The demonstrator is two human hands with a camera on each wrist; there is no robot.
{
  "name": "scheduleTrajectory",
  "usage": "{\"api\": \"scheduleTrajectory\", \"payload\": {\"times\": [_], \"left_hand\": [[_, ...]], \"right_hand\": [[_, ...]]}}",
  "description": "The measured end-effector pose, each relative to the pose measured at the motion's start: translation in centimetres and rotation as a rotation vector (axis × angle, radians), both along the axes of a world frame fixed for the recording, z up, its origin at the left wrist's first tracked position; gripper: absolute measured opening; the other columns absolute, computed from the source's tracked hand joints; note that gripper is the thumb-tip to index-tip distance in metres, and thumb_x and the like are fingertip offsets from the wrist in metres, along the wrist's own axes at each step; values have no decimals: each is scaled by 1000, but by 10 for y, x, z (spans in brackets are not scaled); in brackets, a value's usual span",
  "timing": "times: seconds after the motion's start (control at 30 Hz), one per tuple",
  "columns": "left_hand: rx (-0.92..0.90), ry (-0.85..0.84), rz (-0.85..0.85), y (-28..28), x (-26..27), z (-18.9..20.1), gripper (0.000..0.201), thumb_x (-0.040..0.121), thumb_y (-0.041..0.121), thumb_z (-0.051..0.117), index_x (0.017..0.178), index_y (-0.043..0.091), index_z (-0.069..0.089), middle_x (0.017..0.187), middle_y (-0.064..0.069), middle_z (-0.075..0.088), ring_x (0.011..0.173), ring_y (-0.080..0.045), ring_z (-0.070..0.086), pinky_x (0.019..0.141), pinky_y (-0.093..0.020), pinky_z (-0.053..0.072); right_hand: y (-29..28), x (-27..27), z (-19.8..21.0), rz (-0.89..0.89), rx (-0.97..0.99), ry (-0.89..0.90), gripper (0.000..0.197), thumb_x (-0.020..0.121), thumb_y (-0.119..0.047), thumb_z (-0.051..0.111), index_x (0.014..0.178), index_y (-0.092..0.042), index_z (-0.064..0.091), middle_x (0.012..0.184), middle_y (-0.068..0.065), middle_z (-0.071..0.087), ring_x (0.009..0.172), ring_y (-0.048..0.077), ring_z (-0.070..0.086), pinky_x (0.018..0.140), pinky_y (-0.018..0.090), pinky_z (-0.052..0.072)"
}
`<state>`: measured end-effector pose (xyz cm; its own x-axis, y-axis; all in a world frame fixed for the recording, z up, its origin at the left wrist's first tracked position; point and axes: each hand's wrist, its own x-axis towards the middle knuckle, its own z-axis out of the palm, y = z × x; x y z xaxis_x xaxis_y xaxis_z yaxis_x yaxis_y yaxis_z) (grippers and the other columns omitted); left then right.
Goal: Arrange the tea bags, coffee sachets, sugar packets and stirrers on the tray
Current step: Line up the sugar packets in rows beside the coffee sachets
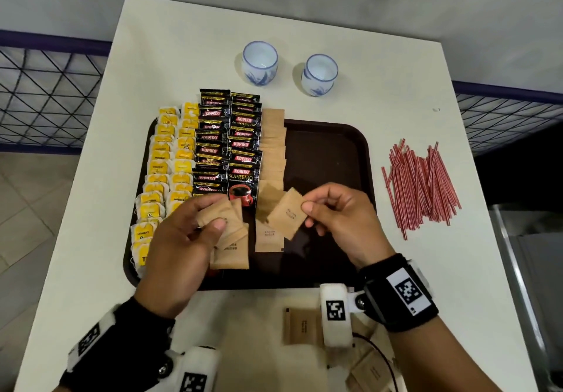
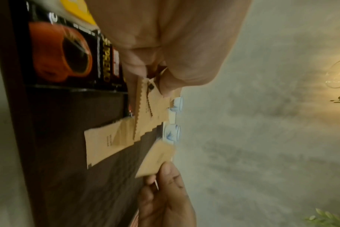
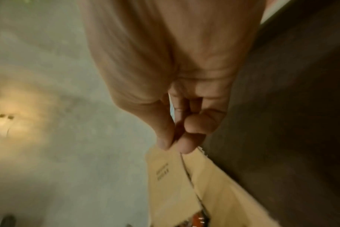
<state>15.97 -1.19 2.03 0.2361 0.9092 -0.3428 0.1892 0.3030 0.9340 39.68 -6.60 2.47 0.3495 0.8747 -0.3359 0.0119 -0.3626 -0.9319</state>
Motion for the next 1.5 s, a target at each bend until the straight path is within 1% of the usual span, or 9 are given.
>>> {"api": "scheduleTrajectory", "payload": {"times": [0.17,0.3,0.47,0.57,0.93,1.07,1.17,1.33,1.5], "left_hand": [[-2,10,60,7,-18,-5,40,94,2,61,106,39,70,109,10,72,98,-13,65,73,-33,49],[4,26,49,4,-18,-5,40,94,1,62,105,39,69,107,9,73,89,-8,65,68,-24,47],[-19,5,36,-1,-11,-4,43,94,0,61,104,40,70,101,13,75,88,-5,70,70,-28,51],[-13,26,-3,-4,-7,-3,40,94,0,61,108,37,69,98,14,75,86,-3,71,66,-22,50],[-24,-41,-63,-12,1,-9,34,91,0,66,116,23,69,102,6,77,96,-9,72,75,-18,55],[-53,-113,-71,-14,10,-9,34,89,-3,66,115,19,68,103,3,78,96,-11,72,73,-18,56],[-60,-144,-76,-15,18,-9,35,87,-4,69,113,18,68,102,0,78,95,-14,73,74,-21,57],[-61,-153,-102,-15,26,-10,36,82,-4,74,109,18,69,98,0,78,92,-16,75,76,-25,59],[-127,-206,-163,-12,24,-7,43,86,-9,65,120,18,64,104,-4,78,99,-20,74,81,-32,60]], "right_hand": [[-2,-11,-21,239,-199,-191,17,92,-4,64,82,-15,73,63,8,66,57,15,60,53,29,49],[0,-20,-30,315,-260,-239,25,93,-7,63,76,-24,71,63,0,66,57,9,62,53,24,49],[2,-26,-33,302,-259,-235,28,93,-4,64,74,-25,70,63,-2,64,54,6,61,50,20,47],[2,-26,-36,299,-216,-275,29,91,-5,67,73,-28,69,75,-5,66,55,6,63,50,18,47],[1,-27,-39,197,-185,-393,13,82,-25,77,76,-31,68,84,-7,66,71,12,66,68,29,55],[2,-30,-12,152,-117,-117,6,86,-22,76,85,-22,71,77,-8,67,62,10,63,55,21,46],[1,-34,1,209,-84,94,15,84,-12,78,96,-13,69,85,1,64,62,18,62,45,23,41],[-3,-36,1,227,-39,134,30,85,4,72,111,-9,67,87,10,58,60,17,55,47,13,43],[-3,-34,-1,174,-35,142,26,87,6,68,108,-10,69,82,8,58,55,18,54,46,13,41]]}}
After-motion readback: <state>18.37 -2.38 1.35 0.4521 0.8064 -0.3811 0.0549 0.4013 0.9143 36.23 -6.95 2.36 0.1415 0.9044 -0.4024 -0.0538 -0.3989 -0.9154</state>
